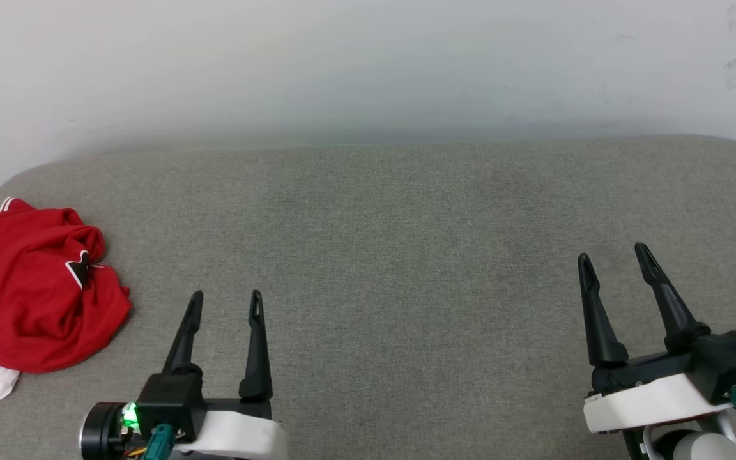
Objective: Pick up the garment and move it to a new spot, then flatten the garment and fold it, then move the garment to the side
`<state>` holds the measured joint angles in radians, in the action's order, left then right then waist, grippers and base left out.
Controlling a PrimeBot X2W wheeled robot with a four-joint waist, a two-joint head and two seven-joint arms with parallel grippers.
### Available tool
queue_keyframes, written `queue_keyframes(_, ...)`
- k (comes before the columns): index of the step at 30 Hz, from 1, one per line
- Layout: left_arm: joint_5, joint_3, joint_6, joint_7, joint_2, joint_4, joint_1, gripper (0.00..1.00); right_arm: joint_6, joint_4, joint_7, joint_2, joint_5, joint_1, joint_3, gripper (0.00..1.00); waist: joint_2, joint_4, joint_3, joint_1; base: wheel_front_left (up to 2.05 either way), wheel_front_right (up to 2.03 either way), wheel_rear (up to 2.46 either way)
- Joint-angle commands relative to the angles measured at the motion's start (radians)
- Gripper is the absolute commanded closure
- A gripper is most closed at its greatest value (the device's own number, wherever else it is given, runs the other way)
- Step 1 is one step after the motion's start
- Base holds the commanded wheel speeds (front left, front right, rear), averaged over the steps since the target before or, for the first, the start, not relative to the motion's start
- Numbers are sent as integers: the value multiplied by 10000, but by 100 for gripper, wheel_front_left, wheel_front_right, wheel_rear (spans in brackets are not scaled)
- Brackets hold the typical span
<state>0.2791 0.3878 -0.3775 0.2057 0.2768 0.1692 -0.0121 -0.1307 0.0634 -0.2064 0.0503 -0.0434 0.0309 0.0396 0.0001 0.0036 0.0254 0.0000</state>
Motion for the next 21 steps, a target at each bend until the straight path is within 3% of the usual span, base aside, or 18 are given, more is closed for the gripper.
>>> queue_keyframes(1,-127,-105,48,91,29,132,1,0,1,69,-79,2,62,-86,-34,0,-1,5,-4,0,0,0,0)
queue_keyframes(5,-150,-528,505,170,-253,259,-237,0,1,5,-157,2,279,-128,-59,0,-1,8,-10,0,0,0,0)
queue_keyframes(16,-700,-2226,3082,385,-1510,-136,-904,0,1,-133,-371,0,585,-327,-19,0,-1,0,-16,0,0,0,0)
queue_keyframes(21,-1327,-2814,3815,473,-1902,-274,-1029,0,1,-202,-463,1,770,-383,-45,0,-1,-6,-13,0,0,0,0)
